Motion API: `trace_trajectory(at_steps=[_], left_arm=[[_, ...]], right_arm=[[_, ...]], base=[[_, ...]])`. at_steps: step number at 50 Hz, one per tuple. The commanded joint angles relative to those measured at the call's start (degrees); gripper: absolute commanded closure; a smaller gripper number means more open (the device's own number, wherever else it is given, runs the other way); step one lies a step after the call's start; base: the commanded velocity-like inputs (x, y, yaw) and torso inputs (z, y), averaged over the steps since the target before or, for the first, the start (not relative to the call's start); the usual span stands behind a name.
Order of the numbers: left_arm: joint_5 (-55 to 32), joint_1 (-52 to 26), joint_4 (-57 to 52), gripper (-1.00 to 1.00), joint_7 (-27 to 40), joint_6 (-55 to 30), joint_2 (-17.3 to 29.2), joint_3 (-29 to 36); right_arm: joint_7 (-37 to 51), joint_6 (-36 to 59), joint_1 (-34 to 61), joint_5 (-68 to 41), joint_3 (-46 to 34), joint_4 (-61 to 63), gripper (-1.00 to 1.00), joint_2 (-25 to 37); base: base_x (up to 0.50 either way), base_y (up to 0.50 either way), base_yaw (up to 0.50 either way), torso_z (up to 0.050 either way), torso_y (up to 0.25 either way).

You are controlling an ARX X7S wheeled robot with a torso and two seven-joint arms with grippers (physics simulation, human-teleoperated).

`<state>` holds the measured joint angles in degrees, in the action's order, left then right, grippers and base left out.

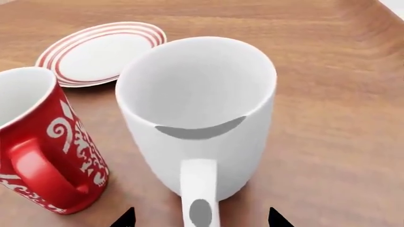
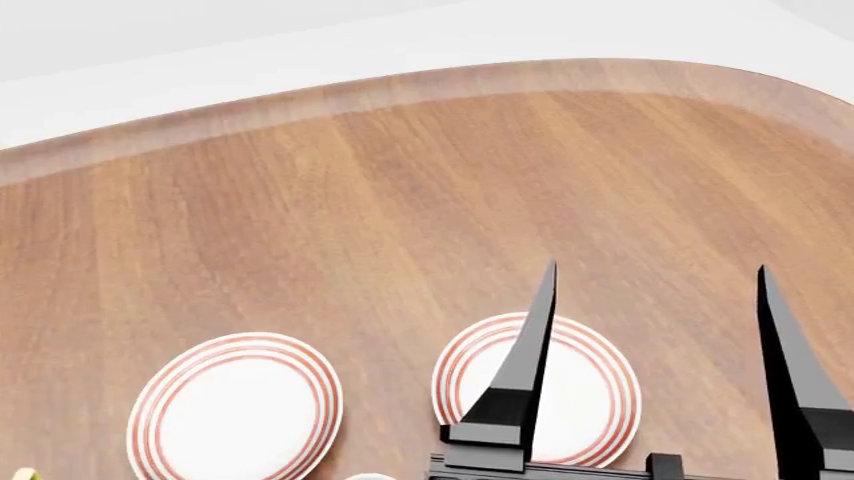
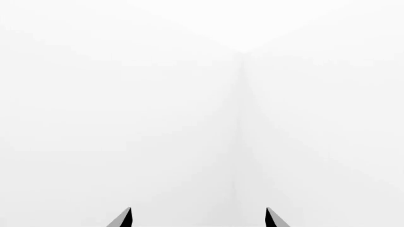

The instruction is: Put the white mug on the left plate.

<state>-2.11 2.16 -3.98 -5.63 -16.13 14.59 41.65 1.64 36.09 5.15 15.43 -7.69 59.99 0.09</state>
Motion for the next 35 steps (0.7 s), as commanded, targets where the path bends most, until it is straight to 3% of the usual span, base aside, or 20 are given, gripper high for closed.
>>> trace_trajectory(at_steps=[1,19,35], left_arm=[[0.3,-0.1,0.8,1.00,0.3,0.8,-0.2,0.9],[0.6,-0.4,-1.1,1.00,1.3,0.4,0.5,0.9],[0.9,0.3,-17.0,1.00,1.5,-6.1,2.9,1.3]], right_arm=[[0.0,-0.2,-0.2,-0.1,0.2,0.0,-1.00,0.0],[0.2,0.1,-0.1,0.2,-0.2,0.0,-1.00,0.0],[-0.1,0.5,0.4,0.5,-0.4,0.0,-1.00,0.0]], base=[[0.00,0.00,0.00,0.000,0.000],[0.00,0.00,0.00,0.000,0.000],[0.00,0.00,0.00,0.000,0.000]])
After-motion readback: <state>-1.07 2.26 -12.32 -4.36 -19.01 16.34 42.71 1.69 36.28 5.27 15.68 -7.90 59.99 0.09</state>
